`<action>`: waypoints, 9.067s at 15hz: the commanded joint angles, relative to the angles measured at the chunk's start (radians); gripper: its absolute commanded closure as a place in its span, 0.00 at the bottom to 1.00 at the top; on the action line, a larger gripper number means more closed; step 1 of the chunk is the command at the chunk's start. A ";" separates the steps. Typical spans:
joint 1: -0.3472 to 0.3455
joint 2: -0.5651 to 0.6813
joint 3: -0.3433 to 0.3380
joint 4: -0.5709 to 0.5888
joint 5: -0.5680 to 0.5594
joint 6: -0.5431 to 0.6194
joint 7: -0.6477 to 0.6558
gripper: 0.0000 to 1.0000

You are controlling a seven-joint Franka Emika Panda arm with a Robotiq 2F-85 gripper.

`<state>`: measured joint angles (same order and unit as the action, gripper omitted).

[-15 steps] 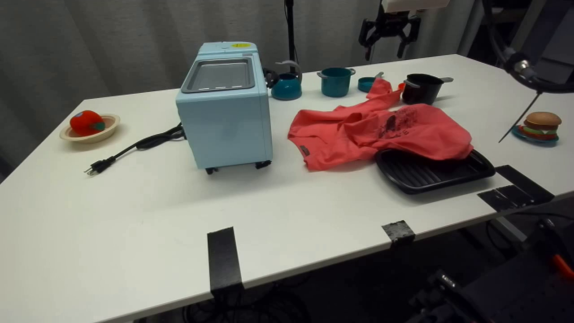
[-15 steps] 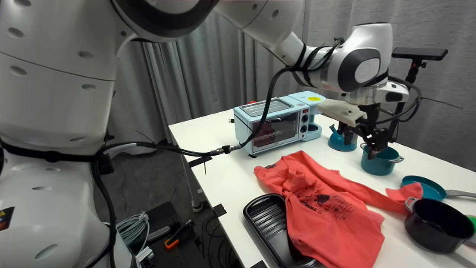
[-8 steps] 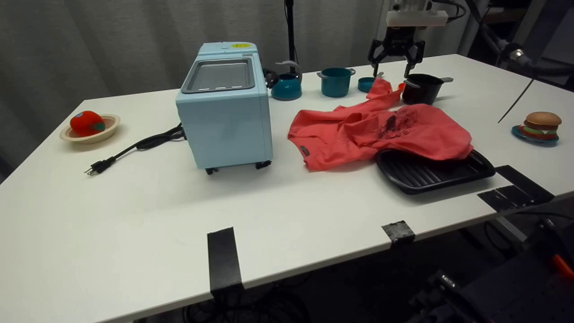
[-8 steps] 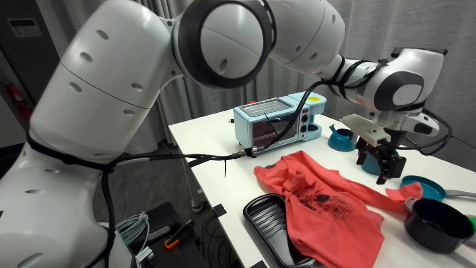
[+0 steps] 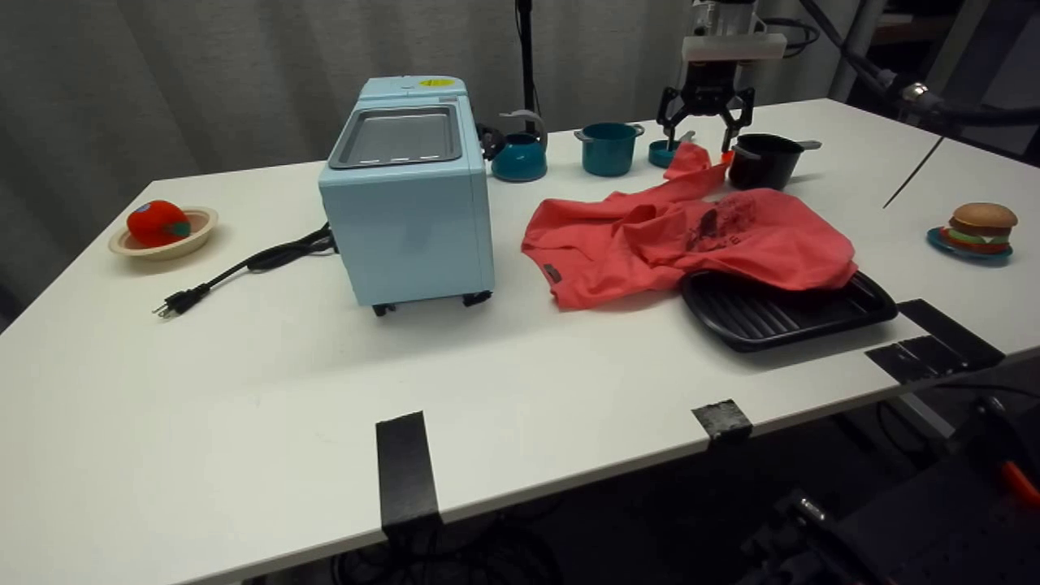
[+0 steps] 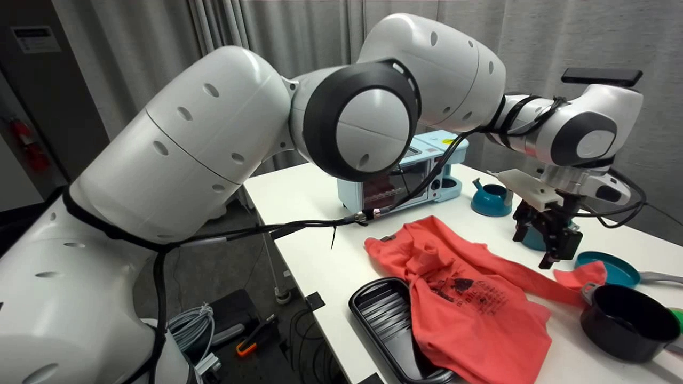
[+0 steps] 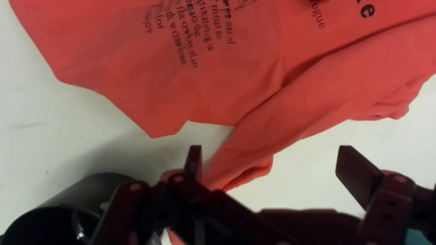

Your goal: Fold the sweatshirt on the table

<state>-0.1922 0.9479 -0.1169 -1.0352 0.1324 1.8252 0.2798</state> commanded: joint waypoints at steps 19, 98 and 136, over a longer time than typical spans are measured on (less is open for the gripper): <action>0.006 0.009 -0.009 -0.018 -0.013 0.135 0.016 0.00; 0.025 -0.039 0.031 -0.240 -0.040 0.425 -0.124 1.00; 0.118 -0.636 0.070 -0.880 -0.155 0.249 -0.417 0.00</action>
<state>-0.0511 0.3052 -0.0217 -1.9384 -0.0041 2.1038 -0.1402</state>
